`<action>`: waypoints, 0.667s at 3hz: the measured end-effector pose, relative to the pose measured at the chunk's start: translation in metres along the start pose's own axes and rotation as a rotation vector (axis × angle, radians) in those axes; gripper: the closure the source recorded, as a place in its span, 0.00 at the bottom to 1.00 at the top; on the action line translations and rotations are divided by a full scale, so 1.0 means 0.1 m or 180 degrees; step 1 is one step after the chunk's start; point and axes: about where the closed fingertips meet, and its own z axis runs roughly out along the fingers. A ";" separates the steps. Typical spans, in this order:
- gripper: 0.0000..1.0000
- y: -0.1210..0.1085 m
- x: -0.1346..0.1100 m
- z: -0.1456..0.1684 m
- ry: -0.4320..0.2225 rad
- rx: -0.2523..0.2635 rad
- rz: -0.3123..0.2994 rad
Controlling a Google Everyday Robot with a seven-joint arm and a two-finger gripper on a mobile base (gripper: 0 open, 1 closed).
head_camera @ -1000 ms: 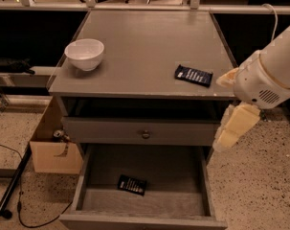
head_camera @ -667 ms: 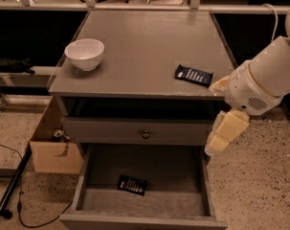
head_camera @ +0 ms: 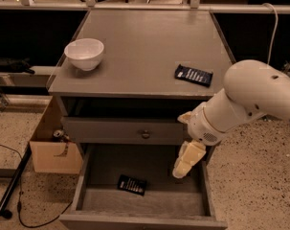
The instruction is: Pick rxbar chocolate from middle drawer and place on counter
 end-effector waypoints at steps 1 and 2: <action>0.00 0.00 0.00 0.00 0.0000 0.0000 0.0001; 0.00 0.08 0.12 0.31 0.0011 0.0100 0.0248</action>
Offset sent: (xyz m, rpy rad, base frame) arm -0.0089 0.0111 -0.0613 0.0001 0.0165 -0.1672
